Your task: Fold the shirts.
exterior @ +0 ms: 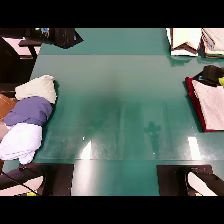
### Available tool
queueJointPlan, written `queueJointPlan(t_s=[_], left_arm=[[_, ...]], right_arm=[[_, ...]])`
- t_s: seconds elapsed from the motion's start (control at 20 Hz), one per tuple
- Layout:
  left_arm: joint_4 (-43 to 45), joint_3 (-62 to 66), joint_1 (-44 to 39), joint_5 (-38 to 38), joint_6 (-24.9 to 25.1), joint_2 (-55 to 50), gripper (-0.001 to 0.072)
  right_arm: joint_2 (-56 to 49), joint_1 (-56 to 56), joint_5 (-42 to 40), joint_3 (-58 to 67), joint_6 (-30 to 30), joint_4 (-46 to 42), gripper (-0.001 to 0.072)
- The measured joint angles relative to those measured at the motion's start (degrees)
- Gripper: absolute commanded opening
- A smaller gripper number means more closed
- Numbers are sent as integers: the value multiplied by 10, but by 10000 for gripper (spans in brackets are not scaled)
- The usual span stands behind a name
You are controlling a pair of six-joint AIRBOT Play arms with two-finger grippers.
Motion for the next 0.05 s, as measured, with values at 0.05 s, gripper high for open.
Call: queueJointPlan(t_s=[0.05], left_arm=[[0, 0, 0, 1, 0, 0, 25]], right_arm=[[0, 11, -1, 3, 0, 0, 13]])
